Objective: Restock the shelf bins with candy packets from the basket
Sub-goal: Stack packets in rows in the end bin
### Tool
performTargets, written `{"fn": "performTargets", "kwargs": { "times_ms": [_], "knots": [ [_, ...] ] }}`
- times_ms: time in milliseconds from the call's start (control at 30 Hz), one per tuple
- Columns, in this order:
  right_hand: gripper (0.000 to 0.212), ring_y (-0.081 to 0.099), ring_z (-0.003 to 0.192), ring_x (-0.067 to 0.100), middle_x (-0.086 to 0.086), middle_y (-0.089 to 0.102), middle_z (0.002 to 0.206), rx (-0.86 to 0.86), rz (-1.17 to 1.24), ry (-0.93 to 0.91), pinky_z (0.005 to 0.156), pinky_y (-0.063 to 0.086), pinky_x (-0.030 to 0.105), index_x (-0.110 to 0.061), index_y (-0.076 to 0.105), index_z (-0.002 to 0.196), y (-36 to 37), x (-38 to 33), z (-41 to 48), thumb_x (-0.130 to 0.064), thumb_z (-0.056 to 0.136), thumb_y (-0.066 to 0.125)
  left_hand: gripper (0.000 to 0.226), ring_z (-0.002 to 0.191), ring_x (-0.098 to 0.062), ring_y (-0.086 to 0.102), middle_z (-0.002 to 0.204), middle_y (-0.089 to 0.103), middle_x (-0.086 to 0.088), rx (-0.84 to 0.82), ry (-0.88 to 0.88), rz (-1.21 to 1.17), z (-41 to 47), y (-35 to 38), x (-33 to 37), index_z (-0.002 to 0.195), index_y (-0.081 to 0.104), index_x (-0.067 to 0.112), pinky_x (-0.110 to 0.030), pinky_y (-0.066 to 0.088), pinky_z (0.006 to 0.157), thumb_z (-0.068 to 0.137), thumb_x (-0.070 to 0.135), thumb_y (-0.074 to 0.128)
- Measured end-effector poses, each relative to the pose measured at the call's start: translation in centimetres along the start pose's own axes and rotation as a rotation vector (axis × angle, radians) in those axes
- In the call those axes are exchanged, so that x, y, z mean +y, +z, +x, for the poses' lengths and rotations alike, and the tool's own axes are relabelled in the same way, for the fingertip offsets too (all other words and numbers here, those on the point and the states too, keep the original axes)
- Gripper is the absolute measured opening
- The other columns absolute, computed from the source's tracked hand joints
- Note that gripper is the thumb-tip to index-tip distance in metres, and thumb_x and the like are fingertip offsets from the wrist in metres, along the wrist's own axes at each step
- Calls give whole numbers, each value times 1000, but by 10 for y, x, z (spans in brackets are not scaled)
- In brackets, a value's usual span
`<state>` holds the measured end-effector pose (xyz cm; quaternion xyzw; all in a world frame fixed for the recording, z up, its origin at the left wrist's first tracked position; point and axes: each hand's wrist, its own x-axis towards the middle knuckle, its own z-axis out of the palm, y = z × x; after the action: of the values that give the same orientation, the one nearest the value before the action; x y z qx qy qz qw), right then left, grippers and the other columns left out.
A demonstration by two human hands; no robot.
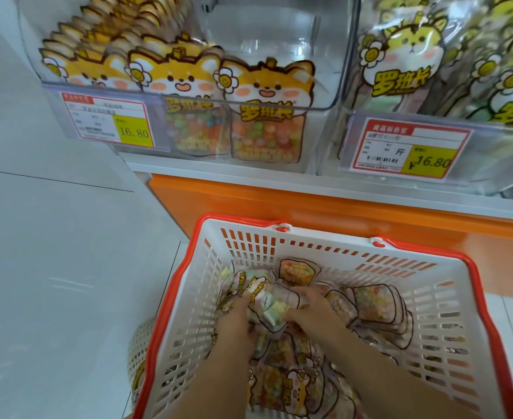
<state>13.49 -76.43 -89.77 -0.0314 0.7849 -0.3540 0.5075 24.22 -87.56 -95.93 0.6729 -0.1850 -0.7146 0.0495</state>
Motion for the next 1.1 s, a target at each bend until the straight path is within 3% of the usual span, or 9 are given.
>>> {"fn": "performTargets", "kwargs": {
  "times_ms": [133, 267, 367, 467, 533, 633, 733, 933, 1100],
  "knots": [
    [54, 63, 71, 14, 2, 65, 94, -7, -112, -53, 60, 51, 27, -27, 48, 132, -10, -3, -13, -18, 83, 69, 76, 106, -40, 66, 108, 67, -19, -63, -46, 43, 28, -9, -21, 115, 66, 9, -53, 54, 93, 53, 44, 94],
    [29, 52, 80, 10, -7, 48, 91, -12, -258, -132, 71, 38, 27, -25, 54, 100, -21, -4, -36, -42, 83, 70, 49, 82, -33, 69, 98, 70, -18, -123, -83, 45, -40, -8, -9, 112, 68, 4, -42, 61, 64, 76, 34, 85],
    [50, 35, 64, 13, -3, 31, 76, -14, -286, -174, 64, 28, 29, -20, 38, 78, -30, -7, -52, -56, 74, 72, 42, 92, -42, 70, 91, 71, -25, -283, -96, 112, -81, -6, -9, 121, 64, -6, -52, 60, 67, 95, 28, 67],
    [54, 56, 108, 17, -4, 52, 115, -78, -219, -203, 86, 43, 30, -24, 54, 121, -41, -17, -79, -55, 82, 73, 47, 106, -45, 67, 115, 68, -28, -412, -46, 138, -114, -7, -10, 125, 63, 2, -61, 51, 93, 92, 34, 70],
    [84, 41, 138, 20, -2, 39, 152, -124, -101, -248, 107, 39, 33, -21, 35, 151, -52, -23, -99, -53, 83, 73, 50, 109, -35, 65, 119, 69, -22, -462, 55, 162, -139, -2, -8, 123, 67, 8, -51, 47, 96, 86, 40, 74],
    [110, 43, 135, 18, -4, 33, 157, -127, -13, -374, 107, 43, 35, -28, 23, 155, -66, -33, -130, -71, 66, 74, 59, 115, -15, 59, 124, 68, 3, -474, 242, 246, -173, 7, -1, 117, 70, 24, -47, 48, 100, 70, 57, 83],
    [86, 57, 118, 8, -10, 49, 144, -115, 79, -450, 97, 48, 25, -34, 29, 150, -77, -47, -157, -58, 80, 73, 90, 122, -27, 62, 131, 66, -6, -595, 382, 297, -197, 17, 7, 132, 61, 23, -53, 45, 107, 55, 59, 92],
    [38, 68, 110, 12, -3, 72, 119, -170, 196, -718, 88, 53, 22, -21, 60, 128, -93, -78, -209, -22, 91, 69, 54, 110, -23, 69, 112, 75, -7, -733, 701, 341, -270, 21, 30, 121, 64, 13, -39, 53, 93, 72, 30, 81],
    [32, 64, 117, 12, -6, 70, 122, -163, 157, -857, 96, 53, 27, -17, 58, 127, -110, -96, -233, -11, 96, 62, 52, 101, -24, 72, 110, 75, -11, -769, 879, 309, -301, 29, 43, 122, 63, 8, -30, 58, 77, 72, 17, 77]
  ]
}}
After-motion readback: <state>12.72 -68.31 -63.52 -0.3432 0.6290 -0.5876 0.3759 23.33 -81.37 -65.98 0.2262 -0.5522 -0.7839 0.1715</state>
